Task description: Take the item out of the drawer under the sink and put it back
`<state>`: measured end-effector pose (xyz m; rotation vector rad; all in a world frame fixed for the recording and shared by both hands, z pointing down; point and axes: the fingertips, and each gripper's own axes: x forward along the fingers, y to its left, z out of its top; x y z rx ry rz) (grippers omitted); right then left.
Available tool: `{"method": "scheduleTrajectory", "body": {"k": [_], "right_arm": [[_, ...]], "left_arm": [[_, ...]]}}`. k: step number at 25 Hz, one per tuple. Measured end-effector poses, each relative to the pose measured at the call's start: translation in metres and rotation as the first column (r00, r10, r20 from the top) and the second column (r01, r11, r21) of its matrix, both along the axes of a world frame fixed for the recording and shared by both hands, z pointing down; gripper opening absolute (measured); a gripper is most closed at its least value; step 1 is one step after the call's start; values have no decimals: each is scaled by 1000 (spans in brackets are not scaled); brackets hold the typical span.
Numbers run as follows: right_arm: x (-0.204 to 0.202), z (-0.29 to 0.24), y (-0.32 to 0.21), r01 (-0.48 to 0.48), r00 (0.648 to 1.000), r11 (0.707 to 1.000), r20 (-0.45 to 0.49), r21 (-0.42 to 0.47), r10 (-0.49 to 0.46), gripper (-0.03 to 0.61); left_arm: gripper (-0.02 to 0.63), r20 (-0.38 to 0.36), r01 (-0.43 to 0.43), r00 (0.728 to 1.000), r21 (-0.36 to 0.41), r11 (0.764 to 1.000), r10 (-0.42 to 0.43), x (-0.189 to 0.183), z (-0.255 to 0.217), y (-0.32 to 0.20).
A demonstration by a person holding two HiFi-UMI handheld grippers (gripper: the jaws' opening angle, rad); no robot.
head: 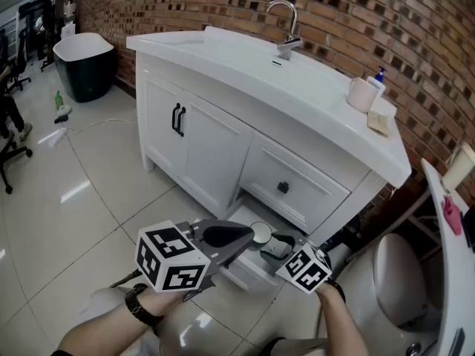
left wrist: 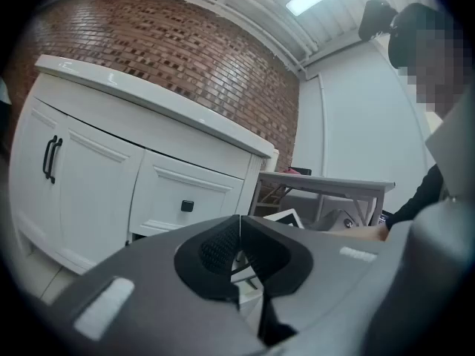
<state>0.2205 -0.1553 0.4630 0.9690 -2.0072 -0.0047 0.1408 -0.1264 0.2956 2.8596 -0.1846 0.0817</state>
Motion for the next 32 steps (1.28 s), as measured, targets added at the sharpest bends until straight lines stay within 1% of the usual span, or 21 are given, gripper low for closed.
{"method": "scheduleTrajectory", "body": {"k": [1,2,3,5,6,8,9,10,11,13,16,20,24,26,29,32], "right_arm": [[-1,0,-8,-12,999,999,44,-29,13,229],[-2,1,-16,-23,997,998,75,-54,27,273],[-1,2,-24,-35,996,997,81,-69,40,311],[7,10,-41,-61,997,995,41,-84,64,323],[11,17,-48,-75,996,992,31,-104,79,339],[14,34,-57,-103,992,977,51,-186,114,368],[14,43,-59,-114,990,966,54,-230,130,397],[16,51,-61,-127,989,956,37,-263,142,405],[19,57,-63,-143,989,950,2,-276,150,405],[24,65,-70,-168,985,947,-71,-274,154,403],[22,75,-71,-173,983,937,-117,-304,143,402],[25,82,-76,-192,975,938,-167,-290,148,391],[25,85,-75,-158,976,943,-190,-293,104,387],[25,81,-75,-157,976,945,-193,-286,104,382],[22,65,-78,-164,980,958,-151,-234,130,374],[16,37,-83,-172,985,971,-33,-165,169,374]], "left_arm": [[18,2,-1,1000,0,1000,1,-2,1,-2],[18,4,-1,1000,0,1000,1,-4,1,-5],[18,8,0,1000,0,1000,0,-7,2,-8],[18,16,9,1000,-2,1000,-9,-14,5,-17],[18,20,18,1000,-5,1000,-17,-18,6,-22],[18,22,34,999,-22,999,-34,-28,8,-31],[18,17,39,999,-37,999,-39,-32,8,-33],[18,6,40,999,-54,998,-40,-35,7,-35],[18,-8,38,999,-71,997,-38,-38,5,-35],[18,-36,26,999,-96,995,-29,-42,0,-33],[18,-69,6,998,-115,993,-14,-47,-7,-30],[18,-95,-12,996,-133,991,-1,-52,-12,-26],[18,-97,-10,995,-139,990,-4,-54,-13,-25],[18,-100,-8,995,-142,990,-6,-55,-13,-25],[18,-101,-11,995,-142,990,-3,-55,-13,-23],[18,-100,-10,995,-146,989,-5,-55,-13,-24]]}}
